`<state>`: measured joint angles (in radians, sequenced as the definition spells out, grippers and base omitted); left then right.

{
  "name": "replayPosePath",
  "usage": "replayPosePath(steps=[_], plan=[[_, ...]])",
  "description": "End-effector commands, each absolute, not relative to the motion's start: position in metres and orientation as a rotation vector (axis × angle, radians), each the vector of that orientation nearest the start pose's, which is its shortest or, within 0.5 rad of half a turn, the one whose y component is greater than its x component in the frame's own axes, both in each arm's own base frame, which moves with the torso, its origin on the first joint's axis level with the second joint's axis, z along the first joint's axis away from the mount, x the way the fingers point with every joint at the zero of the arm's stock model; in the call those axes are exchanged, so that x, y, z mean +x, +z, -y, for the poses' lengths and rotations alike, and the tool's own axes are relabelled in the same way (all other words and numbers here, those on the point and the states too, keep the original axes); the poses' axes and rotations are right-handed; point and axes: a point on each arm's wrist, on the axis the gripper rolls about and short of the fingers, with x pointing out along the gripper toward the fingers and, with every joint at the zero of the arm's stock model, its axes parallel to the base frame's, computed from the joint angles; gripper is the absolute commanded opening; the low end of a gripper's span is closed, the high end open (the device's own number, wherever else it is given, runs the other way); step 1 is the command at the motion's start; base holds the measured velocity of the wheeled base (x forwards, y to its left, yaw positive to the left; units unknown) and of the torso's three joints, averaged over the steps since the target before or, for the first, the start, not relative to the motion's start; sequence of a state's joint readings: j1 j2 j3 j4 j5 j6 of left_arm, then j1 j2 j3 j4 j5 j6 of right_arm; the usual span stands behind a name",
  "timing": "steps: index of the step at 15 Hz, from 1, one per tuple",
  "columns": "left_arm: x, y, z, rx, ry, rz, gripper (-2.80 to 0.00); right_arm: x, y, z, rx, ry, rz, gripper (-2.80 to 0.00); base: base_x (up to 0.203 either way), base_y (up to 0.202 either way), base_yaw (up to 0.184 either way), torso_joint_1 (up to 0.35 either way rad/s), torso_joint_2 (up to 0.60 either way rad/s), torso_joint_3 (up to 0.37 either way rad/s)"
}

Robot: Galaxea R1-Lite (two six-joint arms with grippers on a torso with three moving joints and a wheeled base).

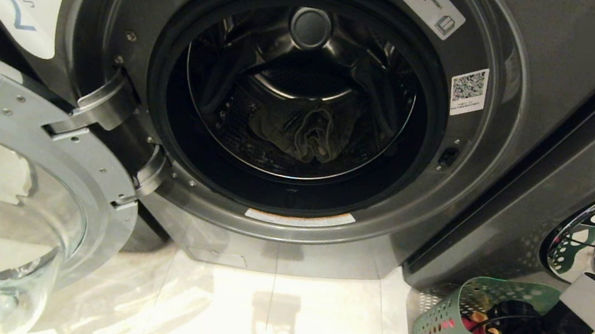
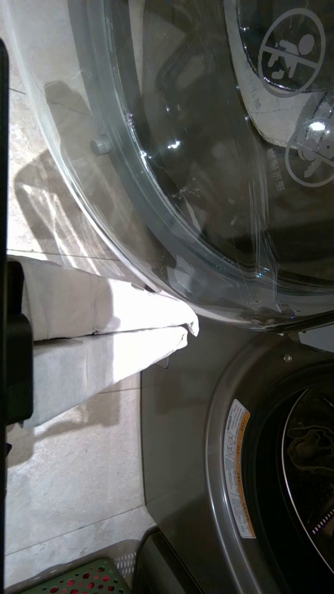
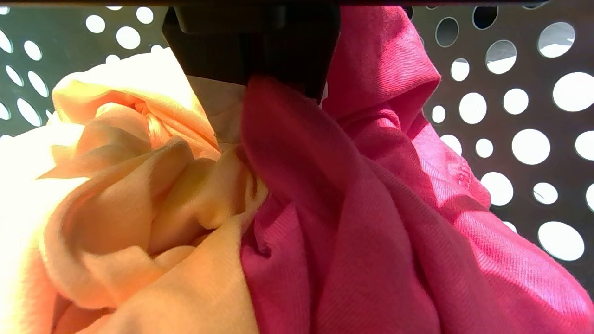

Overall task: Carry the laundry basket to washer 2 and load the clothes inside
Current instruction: Place the clothes into the washing machine

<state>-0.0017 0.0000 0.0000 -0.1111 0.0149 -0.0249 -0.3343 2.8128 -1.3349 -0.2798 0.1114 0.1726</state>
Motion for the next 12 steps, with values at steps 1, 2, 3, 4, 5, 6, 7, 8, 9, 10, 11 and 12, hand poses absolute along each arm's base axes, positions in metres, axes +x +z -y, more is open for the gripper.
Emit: replayPosePath(steps=[1, 2, 3, 4, 5, 6, 7, 8, 9, 10, 11, 12], plan=[[-0.020, 0.076, 0.000, -0.026, 0.013, 0.071, -2.80, 0.389, -0.162, 0.133, 0.421, -0.300, -1.154, -2.80, 0.000, 0.000, 0.000, 0.000, 0.00, 0.000], [-0.020, 0.076, 0.000, -0.027, 0.013, 0.071, -2.80, 0.389, -0.159, 0.133, 0.426, -0.304, -1.152, -2.80, 0.000, 0.000, 0.000, 0.000, 0.00, 0.000], [-0.020, 0.076, 0.000, -0.027, 0.013, 0.071, -2.80, 0.388, -0.153, 0.133, 0.430, -0.308, -1.148, -2.80, 0.000, 0.000, 0.000, 0.000, 0.00, 0.000], [-0.020, 0.076, 0.000, -0.026, 0.013, 0.071, -2.80, 0.385, -0.145, 0.132, 0.431, -0.311, -1.148, -2.80, 0.000, 0.000, 0.000, 0.000, 0.00, 0.000], [-0.020, 0.076, 0.000, -0.026, 0.013, 0.071, -2.80, 0.381, -0.133, 0.131, 0.430, -0.311, -1.147, -2.80, 0.000, 0.000, 0.000, 0.000, 0.00, 0.000], [-0.020, 0.076, 0.000, -0.025, 0.013, 0.071, -2.80, 0.376, -0.119, 0.129, 0.427, -0.310, -1.146, -2.80, 0.000, 0.000, 0.000, 0.000, 0.00, 0.000], [-0.020, 0.076, 0.000, -0.027, 0.013, 0.071, -2.80, 0.369, -0.102, 0.126, 0.426, -0.308, -1.152, -2.80, 0.000, 0.000, 0.000, 0.000, 0.00, 0.000], [-0.020, 0.076, 0.000, -0.025, 0.013, 0.071, -2.80, 0.361, -0.087, 0.123, 0.425, -0.308, -1.160, -2.80, 0.000, 0.000, 0.000, 0.000, 0.00, 0.000], [-0.020, 0.076, 0.000, -0.027, 0.013, 0.071, -2.80, 0.350, -0.068, 0.119, 0.424, -0.308, -1.162, -2.80, 0.000, 0.000, 0.000, 0.000, 0.00, 0.000], [-0.020, 0.076, 0.000, -0.027, 0.013, 0.071, -2.80, 0.338, -0.050, 0.115, 0.423, -0.310, -1.161, -2.80, 0.000, 0.000, 0.000, 0.000, 0.00, 0.000], [-0.020, 0.076, 0.000, -0.026, 0.013, 0.071, -2.80, 0.327, -0.035, 0.111, 0.418, -0.314, -1.156, -2.80, 0.000, 0.000, 0.000, 0.000, 0.00, 0.000], [-0.020, 0.076, 0.000, -0.026, 0.013, 0.071, -2.80, 0.313, -0.019, 0.107, 0.409, -0.324, -1.148, -2.80, 0.000, 0.000, 0.000, 0.000, 0.00, 0.000]])
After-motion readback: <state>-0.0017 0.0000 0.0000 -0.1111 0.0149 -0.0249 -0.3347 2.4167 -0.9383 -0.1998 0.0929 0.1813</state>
